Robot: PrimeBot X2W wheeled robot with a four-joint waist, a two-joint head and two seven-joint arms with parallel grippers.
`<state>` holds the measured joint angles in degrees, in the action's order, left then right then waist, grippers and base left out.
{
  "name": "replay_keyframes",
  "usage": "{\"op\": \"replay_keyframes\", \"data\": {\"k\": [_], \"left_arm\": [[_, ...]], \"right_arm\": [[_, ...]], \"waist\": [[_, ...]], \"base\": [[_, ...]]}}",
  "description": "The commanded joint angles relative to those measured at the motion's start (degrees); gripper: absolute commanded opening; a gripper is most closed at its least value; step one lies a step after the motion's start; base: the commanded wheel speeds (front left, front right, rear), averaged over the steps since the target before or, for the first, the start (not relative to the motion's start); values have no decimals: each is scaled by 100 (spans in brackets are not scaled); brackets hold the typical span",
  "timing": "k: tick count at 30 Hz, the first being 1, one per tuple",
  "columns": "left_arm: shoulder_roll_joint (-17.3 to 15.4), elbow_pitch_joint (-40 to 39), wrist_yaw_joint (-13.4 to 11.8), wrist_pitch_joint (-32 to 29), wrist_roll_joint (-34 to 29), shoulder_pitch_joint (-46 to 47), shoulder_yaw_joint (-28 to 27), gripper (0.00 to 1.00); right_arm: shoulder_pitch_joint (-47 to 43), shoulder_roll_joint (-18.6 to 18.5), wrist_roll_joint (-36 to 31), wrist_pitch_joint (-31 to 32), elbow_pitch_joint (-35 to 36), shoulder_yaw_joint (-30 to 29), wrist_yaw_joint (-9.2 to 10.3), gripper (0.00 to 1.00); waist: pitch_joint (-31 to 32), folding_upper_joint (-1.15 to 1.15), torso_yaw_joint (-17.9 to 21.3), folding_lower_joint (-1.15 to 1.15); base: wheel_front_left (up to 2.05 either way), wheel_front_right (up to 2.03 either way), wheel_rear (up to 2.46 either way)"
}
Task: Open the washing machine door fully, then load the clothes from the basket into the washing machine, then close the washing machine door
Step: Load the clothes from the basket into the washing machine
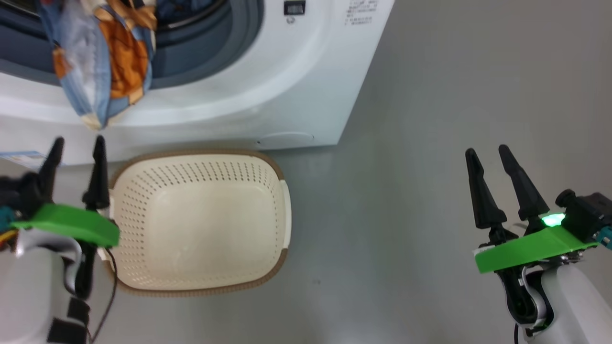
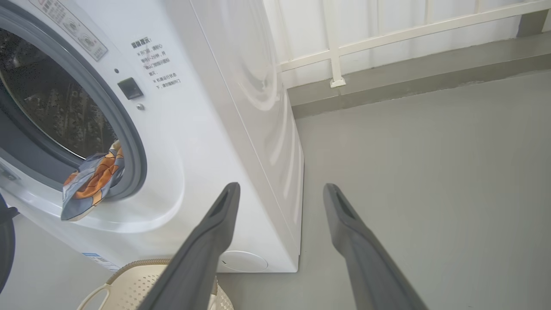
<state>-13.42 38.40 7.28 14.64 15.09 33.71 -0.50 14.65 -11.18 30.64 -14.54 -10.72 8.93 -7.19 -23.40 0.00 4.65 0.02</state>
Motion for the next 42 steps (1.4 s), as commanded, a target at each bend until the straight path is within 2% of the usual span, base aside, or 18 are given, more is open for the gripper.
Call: {"op": "replay_keyframes", "data": {"k": [1,9,18,20,21,34,42], "left_arm": [[-279,-1,21,36,26,205,-143,100],[-649,930,21,36,24,1120,-112,100],[-827,1511,20,36,-52,1700,-88,100],[-829,1537,-5,36,-91,1799,-111,23],[-819,1522,-16,36,-112,1835,-121,0],[-666,753,-16,36,-441,2105,-61,0],[-687,1449,4,35,-516,3122,183,0]], "right_arm": [[74,-41,-68,-46,149,115,-30,100],[313,9,-58,-46,146,201,-30,100],[416,37,-64,-46,155,252,-30,100],[420,46,-73,-46,157,244,-30,100],[421,52,-78,-46,155,242,-30,100],[444,178,-85,-46,163,233,-30,100],[556,262,-47,-46,164,325,-30,100]], "waist": [[-512,0,239,-2],[-820,0,422,-2],[-955,0,523,-2],[-971,0,519,-2],[-972,0,517,-2],[-1049,0,449,-2],[-1268,0,569,-2]], "base": [[0,0,0],[0,0,0],[0,0,0],[0,0,0],[0,0,0],[0,0,0],[0,0,0]]}}
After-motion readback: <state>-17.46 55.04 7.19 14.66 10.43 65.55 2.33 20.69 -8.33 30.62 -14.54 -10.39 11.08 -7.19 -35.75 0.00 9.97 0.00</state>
